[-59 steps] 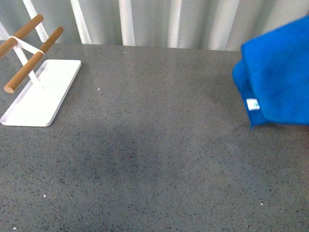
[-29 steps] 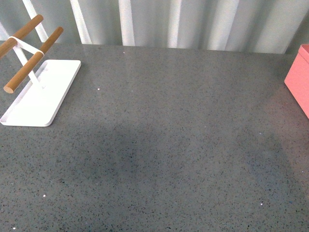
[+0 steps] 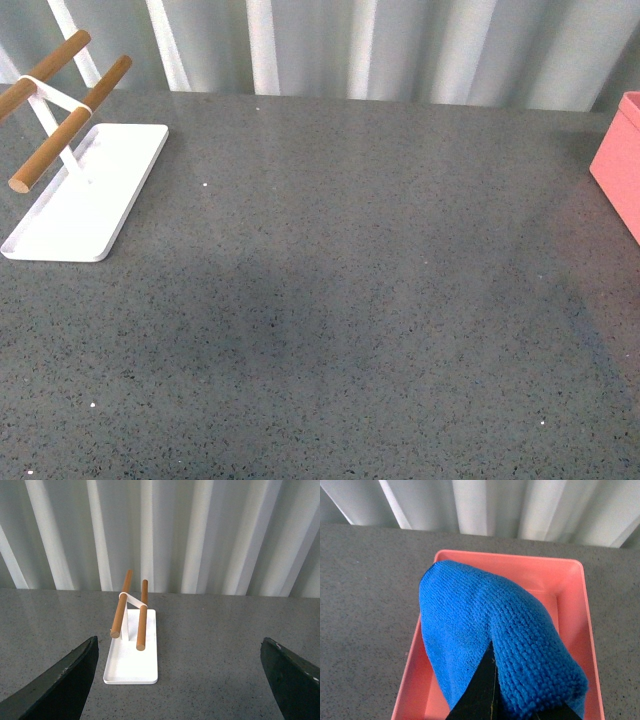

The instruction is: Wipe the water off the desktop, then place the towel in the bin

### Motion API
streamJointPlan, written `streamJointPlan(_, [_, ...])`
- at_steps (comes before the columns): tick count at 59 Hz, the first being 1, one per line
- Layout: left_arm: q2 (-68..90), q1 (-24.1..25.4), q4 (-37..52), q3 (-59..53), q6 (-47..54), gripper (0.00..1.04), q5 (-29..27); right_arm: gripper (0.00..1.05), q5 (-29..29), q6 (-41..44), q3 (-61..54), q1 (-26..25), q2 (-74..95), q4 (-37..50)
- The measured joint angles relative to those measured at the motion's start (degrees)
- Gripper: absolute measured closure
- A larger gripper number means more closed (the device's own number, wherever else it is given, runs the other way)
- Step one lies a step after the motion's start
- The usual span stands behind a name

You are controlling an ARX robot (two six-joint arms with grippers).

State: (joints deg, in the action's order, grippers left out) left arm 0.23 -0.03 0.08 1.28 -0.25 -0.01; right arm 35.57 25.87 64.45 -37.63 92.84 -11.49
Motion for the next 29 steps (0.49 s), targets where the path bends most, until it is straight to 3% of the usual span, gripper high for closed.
streamJointPlan(19, [0.00,0.00,0.00,0.00,0.00,0.07,0.02,1.02,-12.17,1.66,2.36,-1.38,14.45,1.68])
streamJointPlan(27, [0.00,0.00,0.00,0.00,0.00,0.07,0.02,0.82,-17.55,3.65,5.42,-0.50,18.93,1.09])
streamJointPlan(29, [0.00,0.00,0.00,0.00,0.00,0.07,0.02,0.74,-18.38,4.50,6.49,-0.04,19.96,0.50])
